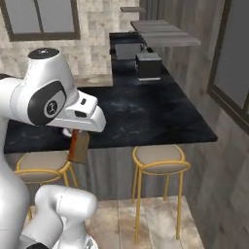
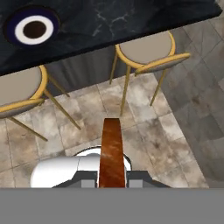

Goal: Start the toaster. Once the lever pops up, take the bread to the plate on the dining counter.

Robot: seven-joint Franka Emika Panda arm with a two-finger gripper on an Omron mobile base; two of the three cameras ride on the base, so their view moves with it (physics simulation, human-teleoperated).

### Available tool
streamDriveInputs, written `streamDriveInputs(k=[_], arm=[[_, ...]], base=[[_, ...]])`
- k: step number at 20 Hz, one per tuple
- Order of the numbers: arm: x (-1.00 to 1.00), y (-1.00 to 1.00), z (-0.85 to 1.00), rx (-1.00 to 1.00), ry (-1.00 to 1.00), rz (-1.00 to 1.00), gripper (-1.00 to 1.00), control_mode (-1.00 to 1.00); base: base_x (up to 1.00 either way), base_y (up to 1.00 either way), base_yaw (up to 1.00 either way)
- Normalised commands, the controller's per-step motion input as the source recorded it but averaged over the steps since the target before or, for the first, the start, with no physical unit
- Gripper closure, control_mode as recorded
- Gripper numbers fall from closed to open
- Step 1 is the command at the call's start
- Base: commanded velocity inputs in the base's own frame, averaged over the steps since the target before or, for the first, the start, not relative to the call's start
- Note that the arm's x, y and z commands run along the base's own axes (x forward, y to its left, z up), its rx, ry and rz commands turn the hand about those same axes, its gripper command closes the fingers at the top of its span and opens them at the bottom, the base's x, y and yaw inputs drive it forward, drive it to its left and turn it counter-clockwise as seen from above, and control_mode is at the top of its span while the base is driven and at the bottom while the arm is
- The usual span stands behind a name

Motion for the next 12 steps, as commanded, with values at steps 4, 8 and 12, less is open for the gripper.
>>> streamDriveInputs(k=[4, 8, 12], arm=[[0.00, 0.00, 0.00, 0.00, 0.00, 0.00, 1.00, 1.00], [0.00, 0.00, 0.00, 0.00, 0.00, 0.00, 1.00, 1.00], [0.00, 0.00, 0.00, 0.00, 0.00, 0.00, 1.00, 1.00]], base=[[0.48, -0.18, 0.55], [0.37, 0.20, 0.38], [0.31, 0.50, 0.30]])
